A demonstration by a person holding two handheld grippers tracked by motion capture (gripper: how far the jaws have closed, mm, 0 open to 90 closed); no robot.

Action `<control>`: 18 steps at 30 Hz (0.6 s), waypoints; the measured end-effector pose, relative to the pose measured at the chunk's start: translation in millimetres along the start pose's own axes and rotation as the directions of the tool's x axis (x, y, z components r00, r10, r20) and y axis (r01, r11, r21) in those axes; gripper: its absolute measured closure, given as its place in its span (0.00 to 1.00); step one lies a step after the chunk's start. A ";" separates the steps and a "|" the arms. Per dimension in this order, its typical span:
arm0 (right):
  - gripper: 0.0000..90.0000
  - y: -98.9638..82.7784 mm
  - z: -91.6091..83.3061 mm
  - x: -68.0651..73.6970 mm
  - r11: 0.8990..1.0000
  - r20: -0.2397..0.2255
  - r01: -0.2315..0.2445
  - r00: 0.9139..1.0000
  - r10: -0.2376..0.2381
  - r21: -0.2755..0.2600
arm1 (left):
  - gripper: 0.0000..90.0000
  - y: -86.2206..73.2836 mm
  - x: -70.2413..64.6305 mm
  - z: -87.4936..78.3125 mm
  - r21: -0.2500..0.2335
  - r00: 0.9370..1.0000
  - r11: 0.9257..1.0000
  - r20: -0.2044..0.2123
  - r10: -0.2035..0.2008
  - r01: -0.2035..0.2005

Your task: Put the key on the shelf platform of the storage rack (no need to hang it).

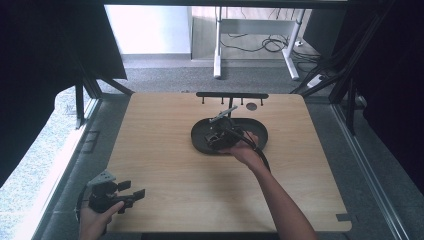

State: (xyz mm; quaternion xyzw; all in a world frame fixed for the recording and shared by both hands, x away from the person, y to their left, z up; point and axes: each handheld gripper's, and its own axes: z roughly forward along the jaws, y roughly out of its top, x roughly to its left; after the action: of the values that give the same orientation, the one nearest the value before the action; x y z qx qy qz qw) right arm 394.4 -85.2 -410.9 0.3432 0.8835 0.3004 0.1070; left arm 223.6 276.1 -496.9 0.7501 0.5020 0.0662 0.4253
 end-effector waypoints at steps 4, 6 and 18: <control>0.55 1.4 0.8 -7.0 1.000 0.011 -0.004 1.000 0.004 0.006 | 0.27 0.2 1.4 -0.9 -0.003 1.000 1.000 0.000 -0.001 0.001; 0.55 2.2 1.5 -10.6 1.000 0.020 -0.011 1.000 0.011 0.007 | 0.27 0.0 1.7 -1.2 -0.003 1.000 1.000 -0.002 -0.003 0.003; 0.55 6.9 5.6 -36.6 0.998 0.051 -0.059 0.997 0.059 0.005 | 0.27 0.1 2.4 -1.8 -0.003 1.000 1.000 0.000 -0.005 0.005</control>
State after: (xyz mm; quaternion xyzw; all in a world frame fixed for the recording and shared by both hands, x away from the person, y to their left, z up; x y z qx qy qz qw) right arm 427.5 -103.2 -411.8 0.3769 0.8709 0.2919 0.1195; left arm 223.9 279.1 -496.5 0.7484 0.5036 0.0660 0.4267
